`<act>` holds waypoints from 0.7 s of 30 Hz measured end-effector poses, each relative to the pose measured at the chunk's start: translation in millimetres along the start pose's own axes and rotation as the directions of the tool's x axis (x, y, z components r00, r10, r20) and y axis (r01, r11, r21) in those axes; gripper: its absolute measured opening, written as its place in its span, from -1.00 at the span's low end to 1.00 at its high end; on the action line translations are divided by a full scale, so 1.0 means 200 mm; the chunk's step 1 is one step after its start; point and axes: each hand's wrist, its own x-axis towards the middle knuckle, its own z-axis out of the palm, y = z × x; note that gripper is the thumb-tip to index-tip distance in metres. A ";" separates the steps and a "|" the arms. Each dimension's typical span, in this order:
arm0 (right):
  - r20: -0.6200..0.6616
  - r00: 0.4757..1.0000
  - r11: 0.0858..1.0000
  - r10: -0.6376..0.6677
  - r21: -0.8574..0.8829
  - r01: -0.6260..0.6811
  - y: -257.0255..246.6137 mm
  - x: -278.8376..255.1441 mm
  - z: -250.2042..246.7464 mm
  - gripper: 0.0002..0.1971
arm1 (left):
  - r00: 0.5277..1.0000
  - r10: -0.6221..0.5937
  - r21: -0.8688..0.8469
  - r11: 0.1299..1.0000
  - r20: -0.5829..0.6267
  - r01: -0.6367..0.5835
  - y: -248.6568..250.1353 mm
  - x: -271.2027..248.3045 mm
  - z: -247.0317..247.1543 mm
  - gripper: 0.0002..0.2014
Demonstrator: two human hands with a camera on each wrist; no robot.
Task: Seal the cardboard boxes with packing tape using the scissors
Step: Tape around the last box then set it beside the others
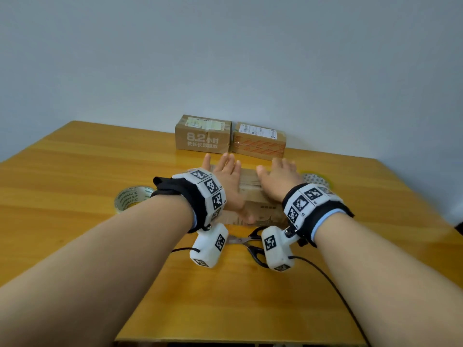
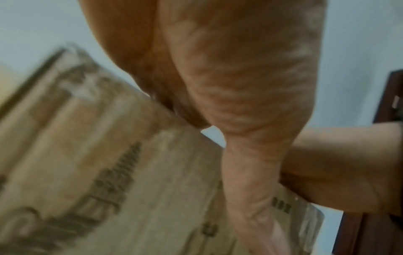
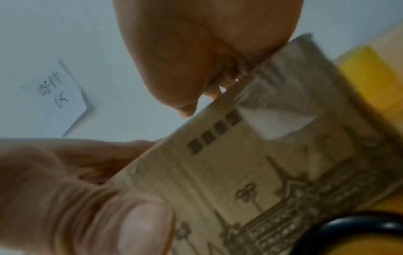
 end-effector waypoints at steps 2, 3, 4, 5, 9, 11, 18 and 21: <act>0.003 0.999 0.999 -0.046 -0.022 0.046 -0.07 0.00 0.02 -0.29 | 0.999 -0.028 -0.010 1.000 0.016 0.028 -0.05 -0.03 0.01 0.42; 0.007 0.998 0.998 -0.064 -0.018 0.064 -0.11 0.01 0.02 -0.30 | 0.999 -0.040 -0.036 0.999 0.020 0.041 -0.06 -0.03 0.02 0.43; 0.014 0.997 0.997 -0.078 -0.010 0.078 -0.15 0.01 0.03 -0.30 | 0.999 -0.045 -0.057 0.997 0.018 0.046 -0.06 -0.04 0.03 0.42; 0.021 0.996 0.996 -0.088 -0.002 0.088 -0.19 0.02 0.03 -0.31 | 0.999 -0.044 -0.067 0.997 0.011 0.044 -0.06 -0.04 0.04 0.39; 0.031 0.998 0.999 -0.053 -0.003 0.053 -0.29 0.07 0.09 -0.31 | 1.000 0.009 -0.072 0.997 -0.011 -0.009 -0.06 -0.03 0.06 0.20; 0.044 0.998 0.999 -0.045 0.003 0.045 -0.29 0.08 0.13 -0.28 | 1.000 0.016 -0.061 0.998 0.005 -0.016 -0.07 -0.03 0.06 0.23; 0.068 0.995 0.997 -0.074 -0.025 0.076 -0.27 0.08 0.13 -0.24 | 0.999 0.017 -0.084 0.996 0.032 -0.014 -0.06 -0.03 0.05 0.28; 0.094 0.995 0.999 -0.035 -0.010 0.036 -0.24 0.10 0.08 -0.27 | 1.000 0.015 -0.087 0.996 0.022 -0.013 -0.05 -0.03 0.04 0.26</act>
